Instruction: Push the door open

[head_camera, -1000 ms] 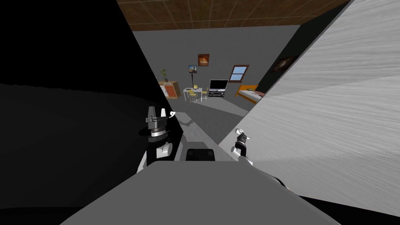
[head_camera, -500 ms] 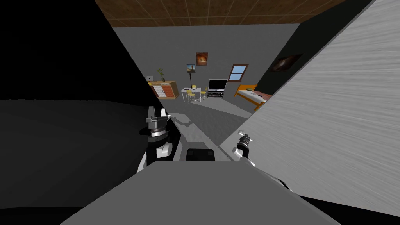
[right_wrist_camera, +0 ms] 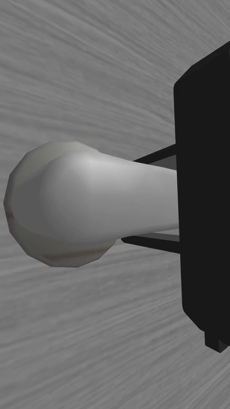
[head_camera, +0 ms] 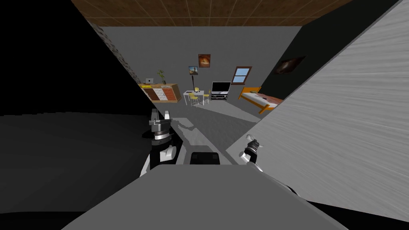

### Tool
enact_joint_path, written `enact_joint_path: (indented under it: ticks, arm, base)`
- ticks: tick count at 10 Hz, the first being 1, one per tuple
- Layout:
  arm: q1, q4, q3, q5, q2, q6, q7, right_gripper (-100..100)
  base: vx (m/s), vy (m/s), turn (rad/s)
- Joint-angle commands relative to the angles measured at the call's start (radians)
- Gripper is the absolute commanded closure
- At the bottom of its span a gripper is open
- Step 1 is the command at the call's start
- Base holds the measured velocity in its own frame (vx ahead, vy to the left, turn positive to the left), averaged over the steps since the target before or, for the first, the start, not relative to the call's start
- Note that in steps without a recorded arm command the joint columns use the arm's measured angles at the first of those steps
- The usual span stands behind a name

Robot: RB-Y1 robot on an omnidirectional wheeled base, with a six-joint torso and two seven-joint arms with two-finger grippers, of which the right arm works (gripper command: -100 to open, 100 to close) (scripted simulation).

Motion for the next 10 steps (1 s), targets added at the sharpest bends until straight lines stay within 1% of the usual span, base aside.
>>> enact_joint_path:
  ticks: [1, 4, 5, 6, 7, 8, 9, 10]
  arm:
    - [0.011, -0.015, -0.027, -0.016, -0.007, 0.002, 0.014, 100]
    - [0.015, -0.008, -0.057, -0.035, -0.013, -0.002, 0.026, 100]
    - [0.015, -0.008, -0.057, -0.035, -0.013, -0.002, 0.026, 100]
    - [0.017, -0.005, -0.072, -0.045, -0.015, -0.004, 0.031, 100]
    - [0.018, -0.003, -0.078, -0.050, -0.017, -0.005, 0.034, 100]
    - [0.021, -0.005, -0.072, -0.046, -0.010, -0.004, 0.033, 100]
    - [0.026, -0.005, -0.093, -0.061, -0.013, -0.006, 0.043, 100]
    - [0.027, -0.003, -0.105, -0.070, -0.015, -0.008, 0.049, 100]
  base:
    - [0.218, -0.048, -0.063]
    - [0.210, -0.044, -0.057]
    - [0.149, -0.029, -0.045]
    - [0.164, -0.033, -0.056]
    - [0.193, -0.020, -0.048]
    - [0.078, -0.010, -0.032]
    - [0.127, -0.060, -0.026]
    - [0.173, -0.108, -0.023]
